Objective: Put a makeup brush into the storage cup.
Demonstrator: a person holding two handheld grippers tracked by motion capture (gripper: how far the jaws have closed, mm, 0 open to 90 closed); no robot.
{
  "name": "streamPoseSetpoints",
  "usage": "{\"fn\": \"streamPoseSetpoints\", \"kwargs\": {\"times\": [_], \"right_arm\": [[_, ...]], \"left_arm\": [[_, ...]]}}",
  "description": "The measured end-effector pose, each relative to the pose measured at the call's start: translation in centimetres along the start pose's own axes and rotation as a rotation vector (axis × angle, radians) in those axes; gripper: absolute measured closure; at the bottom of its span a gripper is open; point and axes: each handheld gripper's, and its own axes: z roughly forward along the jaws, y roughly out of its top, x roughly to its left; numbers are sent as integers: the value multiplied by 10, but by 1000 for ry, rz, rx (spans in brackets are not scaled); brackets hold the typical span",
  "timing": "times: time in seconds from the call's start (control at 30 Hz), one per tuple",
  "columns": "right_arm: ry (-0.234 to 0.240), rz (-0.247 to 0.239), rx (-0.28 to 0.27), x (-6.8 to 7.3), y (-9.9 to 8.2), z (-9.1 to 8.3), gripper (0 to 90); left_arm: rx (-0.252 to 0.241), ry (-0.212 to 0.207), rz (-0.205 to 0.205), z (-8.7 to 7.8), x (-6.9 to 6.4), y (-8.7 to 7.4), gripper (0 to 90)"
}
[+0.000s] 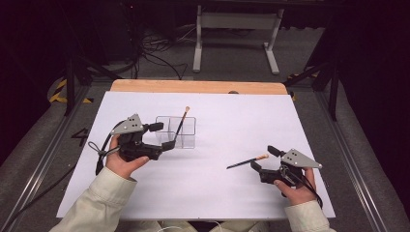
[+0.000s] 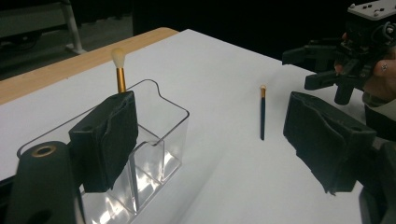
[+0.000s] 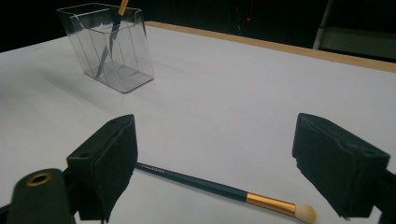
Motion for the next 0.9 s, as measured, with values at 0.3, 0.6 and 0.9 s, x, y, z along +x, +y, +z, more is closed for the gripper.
{"fn": "streamPoseSetpoints", "kwargs": {"times": [0.3,0.6,0.9], "right_arm": [[5,10,31,1,6,-4,172],[14,4,53,0,8,-7,189],[4,6,56,-2,7,-12,198]], "left_arm": [[42,-24,7,6,-7,1,187],[83,-44,8,17,-14,4,187],[101,-75,20,32,-19,9,188]]}}
